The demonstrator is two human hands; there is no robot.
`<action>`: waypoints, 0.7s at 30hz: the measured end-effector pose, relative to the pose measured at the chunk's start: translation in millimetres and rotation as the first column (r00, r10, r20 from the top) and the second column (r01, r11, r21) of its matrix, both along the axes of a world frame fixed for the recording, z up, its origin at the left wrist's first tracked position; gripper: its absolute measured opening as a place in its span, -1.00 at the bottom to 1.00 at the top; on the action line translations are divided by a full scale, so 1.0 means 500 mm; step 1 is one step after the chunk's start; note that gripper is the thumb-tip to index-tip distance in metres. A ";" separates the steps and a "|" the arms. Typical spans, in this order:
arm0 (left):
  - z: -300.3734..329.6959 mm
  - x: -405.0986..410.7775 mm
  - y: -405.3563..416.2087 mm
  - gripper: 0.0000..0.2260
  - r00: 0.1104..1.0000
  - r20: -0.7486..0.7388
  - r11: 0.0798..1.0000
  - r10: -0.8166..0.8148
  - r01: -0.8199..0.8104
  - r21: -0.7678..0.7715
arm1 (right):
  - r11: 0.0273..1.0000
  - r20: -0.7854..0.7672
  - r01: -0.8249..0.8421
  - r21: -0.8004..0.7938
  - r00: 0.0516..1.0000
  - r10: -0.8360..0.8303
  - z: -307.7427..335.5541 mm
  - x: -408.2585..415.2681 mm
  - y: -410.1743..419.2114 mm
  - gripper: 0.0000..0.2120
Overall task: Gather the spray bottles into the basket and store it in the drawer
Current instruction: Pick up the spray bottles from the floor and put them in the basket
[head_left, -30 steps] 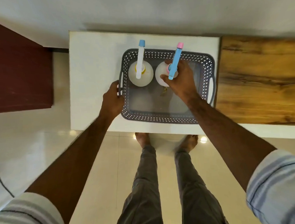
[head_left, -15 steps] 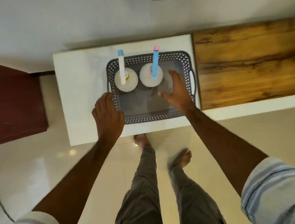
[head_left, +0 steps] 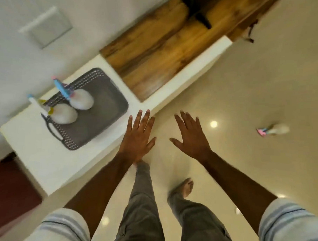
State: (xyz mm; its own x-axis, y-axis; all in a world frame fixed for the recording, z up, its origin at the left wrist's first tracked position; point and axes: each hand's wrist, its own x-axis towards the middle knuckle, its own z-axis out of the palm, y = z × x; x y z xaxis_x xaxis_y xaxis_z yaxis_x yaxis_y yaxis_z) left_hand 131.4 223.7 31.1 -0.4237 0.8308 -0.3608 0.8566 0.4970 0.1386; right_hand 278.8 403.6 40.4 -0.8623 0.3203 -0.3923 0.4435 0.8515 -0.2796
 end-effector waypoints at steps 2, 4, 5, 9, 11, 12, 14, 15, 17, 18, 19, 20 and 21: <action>0.042 0.077 0.083 -0.33 0.995 -0.030 0.995 -0.097 0.096 -0.033 | 0.996 -0.017 0.086 0.009 0.996 -0.085 0.044 0.122 0.047 -0.17; 0.085 0.150 0.171 -0.32 0.986 -0.036 0.986 -0.160 0.158 -0.054 | 0.987 -0.009 0.158 0.026 0.987 -0.158 0.085 0.239 0.102 -0.19; 0.107 0.190 0.217 -0.32 0.976 -0.034 0.976 -0.216 0.214 -0.052 | 0.977 -0.014 0.210 0.037 0.978 -0.209 0.102 0.299 0.133 -0.19; 0.190 0.370 0.423 -0.34 0.910 -0.052 0.911 -0.412 0.411 -0.029 | 0.908 -0.001 0.411 0.087 0.911 -0.412 0.166 0.549 0.269 -0.22; 0.194 0.385 0.451 -0.37 0.915 -0.053 0.916 -0.401 0.401 -0.015 | 0.897 0.014 0.436 0.064 0.899 -0.438 0.169 0.570 0.291 -0.23; 0.197 0.403 0.473 -0.37 0.908 -0.038 0.909 -0.418 0.418 -0.004 | 0.889 0.023 0.454 0.066 0.890 -0.456 0.171 0.590 0.309 -0.23; 0.198 0.468 0.562 -0.38 0.866 -0.040 0.865 -0.498 0.499 0.044 | 0.860 0.047 0.501 0.101 0.861 -0.507 0.171 0.667 0.376 -0.24; 0.196 0.497 0.613 -0.39 0.851 -0.031 0.850 -0.524 0.525 0.053 | 0.848 0.060 0.516 0.121 0.849 -0.525 0.165 0.701 0.413 -0.24; 0.177 0.543 0.714 -0.39 0.833 -0.003 0.832 -0.553 0.553 0.046 | 0.832 0.087 0.538 0.133 0.830 -0.551 0.148 0.752 0.488 -0.25; 0.168 0.555 0.743 -0.39 0.831 -0.002 0.830 -0.556 0.556 0.041 | 0.831 0.100 0.542 0.127 0.826 -0.555 0.143 0.766 0.513 -0.26; 0.154 0.574 0.785 -0.38 0.822 0.006 0.821 -0.570 0.570 0.032 | 0.823 0.120 0.556 0.114 0.815 -0.567 0.134 0.789 0.549 -0.27; 0.140 0.592 0.819 -0.38 0.815 0.012 0.815 -0.580 0.579 0.022 | 0.809 0.136 0.578 0.107 0.798 -0.587 0.126 0.811 0.579 -0.28; 0.128 0.609 0.851 -0.38 0.810 0.024 0.811 -0.585 0.585 0.018 | 0.803 0.151 0.588 0.099 0.788 -0.597 0.118 0.829 0.609 -0.28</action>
